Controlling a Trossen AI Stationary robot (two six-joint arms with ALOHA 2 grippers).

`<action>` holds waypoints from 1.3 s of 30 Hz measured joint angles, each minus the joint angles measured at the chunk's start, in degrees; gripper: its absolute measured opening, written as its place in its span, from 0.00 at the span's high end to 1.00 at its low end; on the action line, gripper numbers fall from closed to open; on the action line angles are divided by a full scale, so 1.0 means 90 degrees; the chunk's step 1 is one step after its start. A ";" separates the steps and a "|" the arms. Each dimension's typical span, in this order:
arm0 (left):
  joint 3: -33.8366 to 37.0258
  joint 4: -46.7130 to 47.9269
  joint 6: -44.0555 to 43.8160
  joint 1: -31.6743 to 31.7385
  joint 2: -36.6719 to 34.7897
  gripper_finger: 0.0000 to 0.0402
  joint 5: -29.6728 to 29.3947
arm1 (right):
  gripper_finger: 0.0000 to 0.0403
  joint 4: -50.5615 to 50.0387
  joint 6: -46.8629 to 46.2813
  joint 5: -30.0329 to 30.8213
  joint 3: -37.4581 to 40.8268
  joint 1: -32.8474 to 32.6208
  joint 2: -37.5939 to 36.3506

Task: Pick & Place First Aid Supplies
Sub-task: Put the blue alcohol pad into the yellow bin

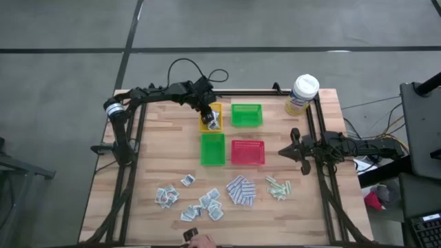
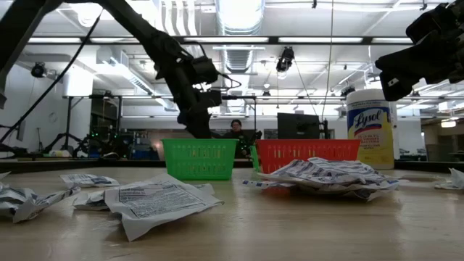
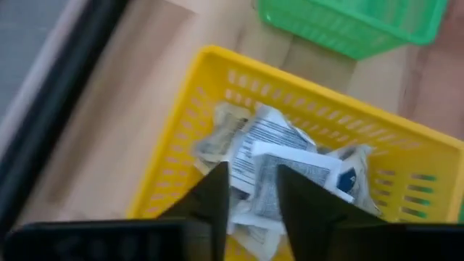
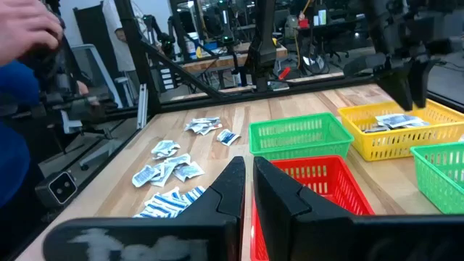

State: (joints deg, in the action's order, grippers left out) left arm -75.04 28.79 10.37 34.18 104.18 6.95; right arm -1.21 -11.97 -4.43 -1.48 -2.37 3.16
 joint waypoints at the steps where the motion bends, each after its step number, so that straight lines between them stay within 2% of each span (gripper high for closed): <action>1: -0.0014 0.0023 -0.0002 -0.0023 -0.0084 0.67 -0.0199 | 0.93 0.0000 0.0002 0.0000 -0.0002 0.0001 0.0000; 3: -0.0027 0.0112 -0.0003 -0.0176 -0.0345 0.60 -0.0987 | 0.93 0.0000 0.0001 0.0000 -0.0002 0.0002 0.0000; 6: -0.0069 0.0433 -0.0010 -0.0629 -0.1005 0.52 -0.2519 | 0.93 0.0000 0.0001 0.0000 0.0000 0.0002 0.0000; 7: -0.0078 0.0627 -0.0040 -0.0789 -0.1231 0.50 -0.2852 | 0.93 0.0000 0.0002 0.0001 -0.0001 0.0001 0.0000; 9: -0.0081 0.1155 -0.0218 -0.1076 -0.1643 0.49 -0.3072 | 0.93 0.0000 0.0002 0.0000 -0.0002 0.0000 0.0000; 12: -0.0074 0.1981 -0.1024 -0.1502 -0.2090 0.49 -0.3064 | 0.93 0.0000 0.0002 0.0000 -0.0002 0.0000 0.0000; 17: -0.0074 0.3355 -0.3016 -0.2153 -0.2593 0.49 -0.2938 | 0.93 0.0000 0.0000 0.0000 -0.0002 0.0000 0.0000; 22: -0.0062 0.4110 -0.4691 -0.2813 -0.2720 0.49 -0.2180 | 0.93 0.0000 0.0002 0.0000 -0.0002 0.0002 0.0000; 26: 0.0037 0.4141 -0.5747 -0.3364 -0.2718 0.49 -0.1454 | 0.93 0.0000 0.0001 0.0000 -0.0001 0.0001 0.0000; 29: 0.0116 0.4123 -0.6569 -0.3772 -0.2674 0.49 -0.1192 | 0.93 0.0000 0.0000 0.0000 -0.0002 0.0000 0.0000; 34: 0.0549 0.3792 -0.7712 -0.4430 -0.2669 0.49 -0.1073 | 0.93 0.0000 0.0001 0.0000 -0.0001 0.0001 0.0000; 39: 0.1180 0.3171 -0.7970 -0.4917 -0.2666 0.49 -0.1051 | 0.93 0.0000 0.0002 0.0000 0.0000 0.0002 0.0000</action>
State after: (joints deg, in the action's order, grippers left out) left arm -64.42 57.33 -61.35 -10.07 80.18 -2.52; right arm -1.21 -11.94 -4.43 -1.48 -2.35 3.16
